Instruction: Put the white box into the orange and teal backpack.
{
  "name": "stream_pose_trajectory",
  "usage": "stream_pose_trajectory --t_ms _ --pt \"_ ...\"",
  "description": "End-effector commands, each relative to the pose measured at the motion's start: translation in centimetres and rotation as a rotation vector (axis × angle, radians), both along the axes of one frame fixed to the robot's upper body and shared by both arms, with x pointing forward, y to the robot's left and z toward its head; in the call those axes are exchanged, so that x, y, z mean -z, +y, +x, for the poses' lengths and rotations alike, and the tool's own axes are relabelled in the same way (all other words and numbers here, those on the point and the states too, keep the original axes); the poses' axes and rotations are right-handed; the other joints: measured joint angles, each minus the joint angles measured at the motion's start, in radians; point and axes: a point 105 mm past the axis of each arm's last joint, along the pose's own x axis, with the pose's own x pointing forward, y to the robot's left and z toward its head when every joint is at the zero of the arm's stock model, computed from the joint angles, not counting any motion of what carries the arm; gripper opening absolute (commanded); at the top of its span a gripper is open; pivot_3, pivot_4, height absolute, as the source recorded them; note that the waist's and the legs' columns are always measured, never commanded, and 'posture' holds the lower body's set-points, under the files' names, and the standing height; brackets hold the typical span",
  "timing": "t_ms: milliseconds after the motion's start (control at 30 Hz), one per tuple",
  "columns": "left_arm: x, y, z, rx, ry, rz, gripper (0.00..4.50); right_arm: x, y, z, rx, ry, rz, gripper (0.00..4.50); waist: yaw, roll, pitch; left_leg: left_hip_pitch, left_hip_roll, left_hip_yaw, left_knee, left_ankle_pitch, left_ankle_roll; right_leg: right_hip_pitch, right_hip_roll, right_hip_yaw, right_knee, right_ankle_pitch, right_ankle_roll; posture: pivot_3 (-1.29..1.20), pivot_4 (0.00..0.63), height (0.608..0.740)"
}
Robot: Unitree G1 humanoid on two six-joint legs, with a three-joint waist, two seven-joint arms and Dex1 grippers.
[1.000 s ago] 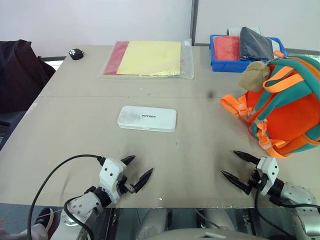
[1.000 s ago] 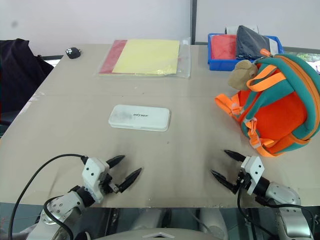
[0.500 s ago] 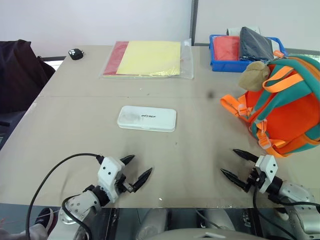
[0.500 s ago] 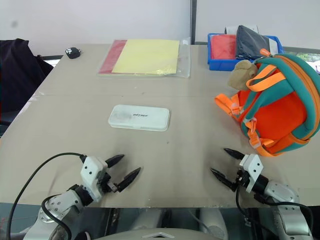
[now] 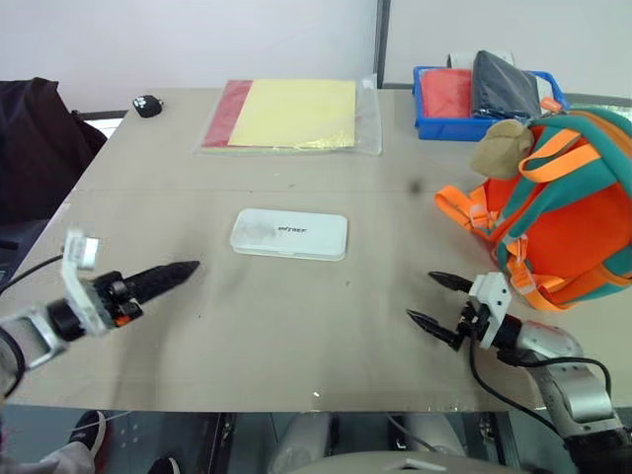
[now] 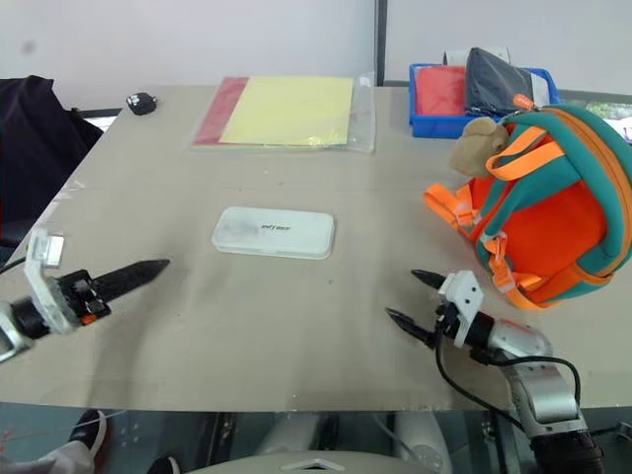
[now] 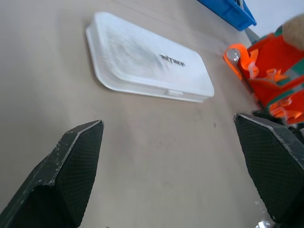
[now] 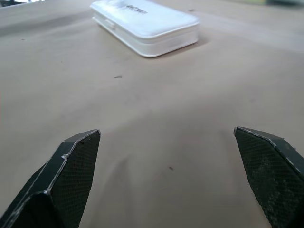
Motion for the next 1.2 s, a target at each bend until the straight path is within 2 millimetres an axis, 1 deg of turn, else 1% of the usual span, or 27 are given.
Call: stream_pose_trajectory --t_ms 33,100,167,200,233,267,300,333,367,433,533,633,767,933,1000,1100,1200 --pt "0.1 0.9 1.9 0.016 0.088 -0.038 4.5 -1.3 1.8 1.5 -0.024 -0.046 0.01 4.46 -0.003 0.0 0.0 0.0 0.0 0.0 0.0 0.0 0.0 0.0 0.0 0.0 0.0 0.0 0.0 0.0 0.15 0.74" --pt "0.1 0.7 3.6 0.022 0.103 -0.05 4.5 -1.6 2.6 2.6 -0.023 -0.061 0.006 4.46 -0.005 -0.003 0.002 0.0 -0.001 0.0 0.0 0.001 -0.001 0.0 0.0 0.0 0.001 0.0 0.0 0.0 0.15 0.74" --pt "0.2 0.2 5.8 0.024 0.11 -0.056 4.5 -2.3 3.5 3.7 -0.009 -0.095 0.021 4.46 -0.006 -0.004 0.001 -0.002 -0.001 -0.001 -0.001 0.002 -0.003 -0.004 0.0 0.0 0.003 0.0 0.0 0.0 0.15 0.74" --pt "0.3 -0.1 6.5 0.032 0.116 -0.049 4.5 -2.5 3.8 4.1 -0.002 -0.103 0.027 4.46 -0.005 -0.004 0.001 -0.003 -0.001 -0.001 -0.001 0.002 -0.003 -0.006 0.0 0.0 0.003 0.0 0.0 0.0 0.15 0.74" --pt "0.5 -0.3 7.0 0.036 0.125 -0.043 4.5 -2.6 4.2 4.3 -0.007 -0.104 0.034 3.95 -0.006 -0.005 0.001 -0.005 -0.001 -0.001 -0.001 0.002 -0.004 -0.007 0.0 0.0 0.003 0.0 0.0 0.0 0.15 0.74" --pt "0.8 -0.4 7.4 0.04 0.134 -0.035 4.5 -2.6 4.6 4.5 -0.009 -0.107 0.032 3.67 -0.009 -0.005 0.001 -0.008 -0.001 -0.003 0.001 0.003 -0.004 -0.01 0.0 -0.002 0.004 0.0 0.0 0.0 0.15 0.74" --pt "1.1 -0.5 7.8 0.045 0.142 -0.025 4.5 -2.6 4.9 4.8 -0.007 -0.113 0.03 3.14 -0.013 -0.005 0.0 -0.013 -0.002 -0.003 0.002 0.003 -0.005 -0.014 -0.001 -0.001 0.005 0.0 0.0 0.0 0.15 0.74" --pt "1.4 -0.6 8.1 0.047 0.149 -0.019 4.5 -2.6 5.2 5.2 0.004 -0.116 0.028 2.87 -0.019 -0.006 0.0 -0.015 -0.003 -0.003 0.002 0.003 -0.005 -0.016 -0.001 -0.001 0.006 0.0 0.0 0.0 0.15 0.74" --pt "1.6 -0.7 8.4 0.047 0.153 -0.017 4.5 -2.6 5.4 5.7 0.025 -0.118 0.021 2.5 -0.026 -0.006 0.0 -0.015 -0.003 -0.002 0.002 0.003 -0.005 -0.018 -0.002 -0.002 0.007 0.0 0.0 0.0 0.15 0.74" --pt "1.9 -1.0 8.8 0.048 0.16 -0.015 4.5 -2.5 5.7 6.5 0.061 -0.118 0.011 1.41 -0.034 -0.007 0.0 -0.016 -0.004 -0.003 0.002 0.003 -0.005 -0.019 -0.003 -0.003 0.007 0.0 0.0 0.0 0.15 0.74" --pt "2.3 -1.5 9.5 0.04 0.171 -0.028 4.5 -2.1 6.0 7.3 0.086 -0.123 -0.019 0.06 -0.037 -0.007 0.0 -0.016 -0.004 -0.002 0.002 0.004 -0.006 -0.021 -0.003 -0.003 0.011 0.0 0.0 0.0 0.15 0.74" --pt "3.2 -2.1 9.5 0.071 0.211 -0.008 4.5 -2.0 6.5 7.8 0.088 -0.126 -0.036 0.06 -0.036 -0.007 0.0 -0.016 -0.004 -0.001 0.003 0.004 -0.006 -0.023 -0.005 -0.003 0.015 0.0 0.0 0.0 0.15 0.74" --pt "3.7 -3.6 9.0 0.172 0.264 -0.026 4.5 -2.1 7.5 8.1 0.076 -0.135 -0.047 0.06 -0.036 -0.008 0.0 -0.016 -0.005 -0.001 0.003 0.005 -0.006 -0.023 -0.005 -0.003 0.017 0.0 0.0 0.0 0.15 0.74" --pt "4.3 -5.3 9.1 0.23 0.288 -0.054 4.5 -2.4 9.2 8.0 0.026 -0.155 -0.051 0.06 -0.034 -0.008 -0.001 -0.016 -0.005 -0.001 0.004 0.005 -0.006 -0.023 -0.006 -0.003 0.018 0.0 0.0 0.0 0.15 0.74" --pt "4.7 -6.5 9.0 0.275 0.302 -0.083 4.5 -2.6 10.0 8.1 0.017 -0.164 -0.045 0.06 -0.031 -0.008 -0.001 -0.016 -0.006 -0.001 0.004 0.005 -0.006 -0.023 -0.007 -0.003 0.018 0.0 0.0 0.0 0.15 0.74" --pt "5.1 -7.9 8.9 0.328 0.32 -0.135 4.5 -2.7 10.5 8.1 0.015 -0.168 -0.035 0.06 -0.031 -0.008 -0.001 -0.016 -0.006 -0.001 0.005 0.005 -0.006 -0.023 -0.007 -0.003 0.019 0.0 0.0 0.0 0.15 0.74" --pt "5.4 -8.8 8.6 0.36 0.336 -0.179 4.5 -2.6 10.4 8.1 0.016 -0.17 -0.035 0.06 -0.031 -0.008 -0.001 -0.016 -0.006 -0.002 0.005 0.005 -0.006 -0.023 -0.007 -0.004 0.019 0.0 0.0 0.0 0.15 0.74"
